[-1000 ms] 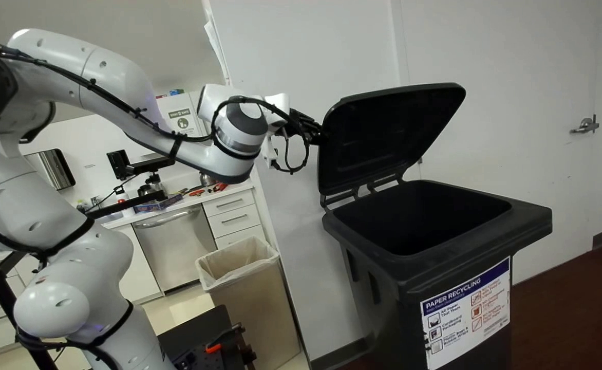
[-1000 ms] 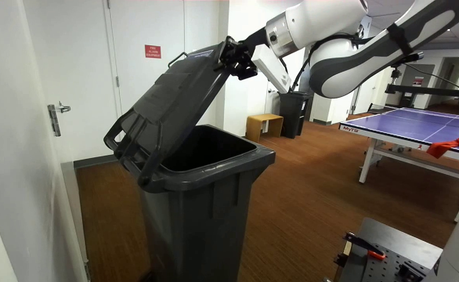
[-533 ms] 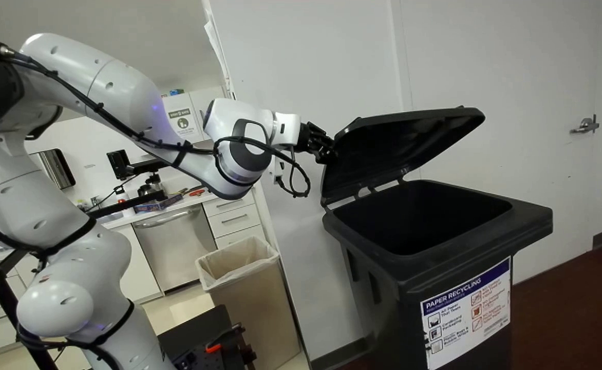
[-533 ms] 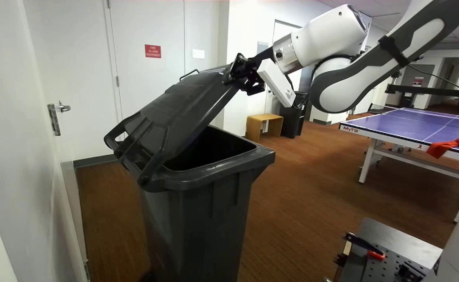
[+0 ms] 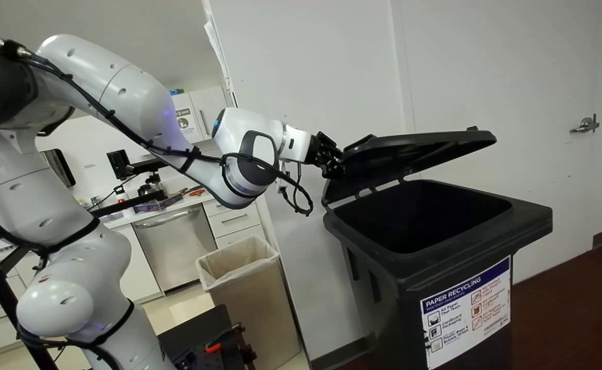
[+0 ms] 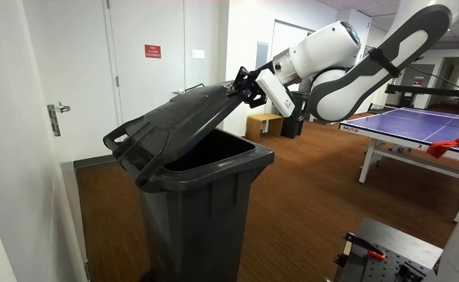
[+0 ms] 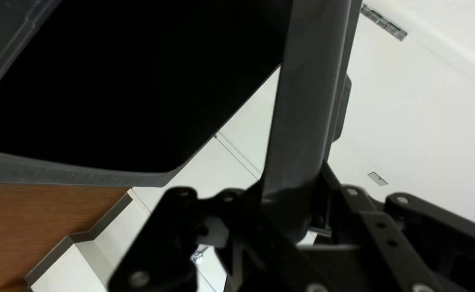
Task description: Close the lid of the big black bin.
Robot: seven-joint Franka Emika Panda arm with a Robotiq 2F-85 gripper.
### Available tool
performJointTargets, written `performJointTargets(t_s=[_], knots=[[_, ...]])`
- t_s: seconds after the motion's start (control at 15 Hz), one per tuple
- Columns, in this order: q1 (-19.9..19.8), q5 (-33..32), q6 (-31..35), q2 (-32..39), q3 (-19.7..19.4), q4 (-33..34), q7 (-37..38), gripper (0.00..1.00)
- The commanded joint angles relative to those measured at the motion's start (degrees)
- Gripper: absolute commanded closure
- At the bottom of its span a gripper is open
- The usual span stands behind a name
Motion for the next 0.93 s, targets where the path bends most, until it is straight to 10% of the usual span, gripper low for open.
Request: performJointTargets(t_s=[0.0, 0.4, 0.53, 0.87], knots=[[-1.4, 0.7, 0.2, 2.3, -2.1, -4.0, -1.1, 0.94], [-1.2, 2.7, 0.7, 5.6, -2.2, -4.5, 1.9, 0.94], [-1.0, 2.5, 0.8, 6.4, -2.6, -4.5, 3.1, 0.52], [-1.2, 0.7, -2.1, 10.3, -4.2, -4.7, 7.1, 0.23]])
